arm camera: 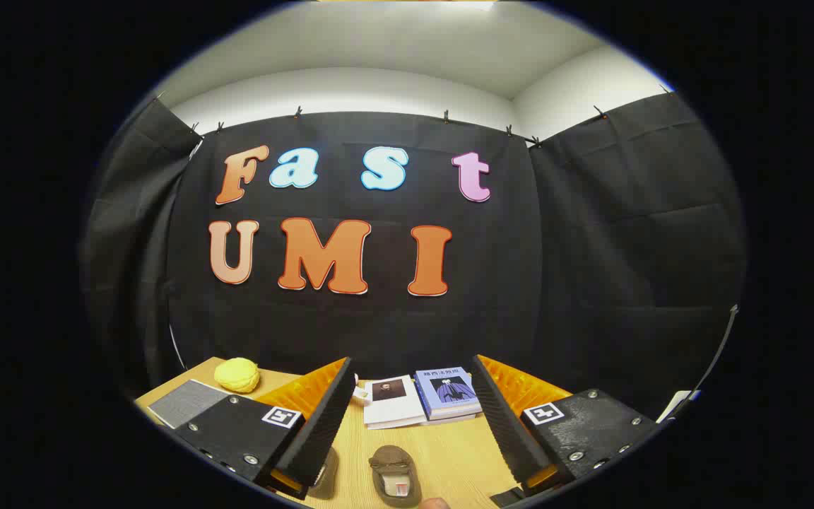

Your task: Open the storage box then place both shoes into the box .Put the left shoe in first, then the right shoe, with the right side of both shoes facing outward in a uniform manner.

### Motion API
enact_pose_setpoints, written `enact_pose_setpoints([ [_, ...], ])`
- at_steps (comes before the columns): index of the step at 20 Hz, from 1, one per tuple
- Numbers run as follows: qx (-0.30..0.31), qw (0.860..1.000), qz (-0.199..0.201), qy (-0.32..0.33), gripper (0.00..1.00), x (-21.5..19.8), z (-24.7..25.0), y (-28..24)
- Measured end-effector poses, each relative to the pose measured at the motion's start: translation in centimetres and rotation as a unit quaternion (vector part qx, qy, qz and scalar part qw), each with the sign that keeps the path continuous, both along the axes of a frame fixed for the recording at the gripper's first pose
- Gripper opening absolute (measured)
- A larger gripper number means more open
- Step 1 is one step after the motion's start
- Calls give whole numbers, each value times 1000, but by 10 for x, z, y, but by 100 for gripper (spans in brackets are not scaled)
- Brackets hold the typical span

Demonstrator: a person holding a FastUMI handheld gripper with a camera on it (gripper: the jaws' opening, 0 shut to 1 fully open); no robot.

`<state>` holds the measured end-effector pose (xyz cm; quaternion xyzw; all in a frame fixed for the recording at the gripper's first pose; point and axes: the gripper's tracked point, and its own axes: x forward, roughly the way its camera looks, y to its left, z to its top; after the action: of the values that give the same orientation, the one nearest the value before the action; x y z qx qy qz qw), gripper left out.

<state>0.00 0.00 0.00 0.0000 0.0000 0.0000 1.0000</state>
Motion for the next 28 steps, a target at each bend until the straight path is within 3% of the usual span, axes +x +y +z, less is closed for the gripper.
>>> enact_pose_setpoints([
  [14, 11, 1000, 10, 14, 98, 4, -17, 4],
  [22, 49, 996, 53, 53, 99, 13, -61, 29],
  [28, 106, 983, 110, 98, 99, 22, -113, 73],
])
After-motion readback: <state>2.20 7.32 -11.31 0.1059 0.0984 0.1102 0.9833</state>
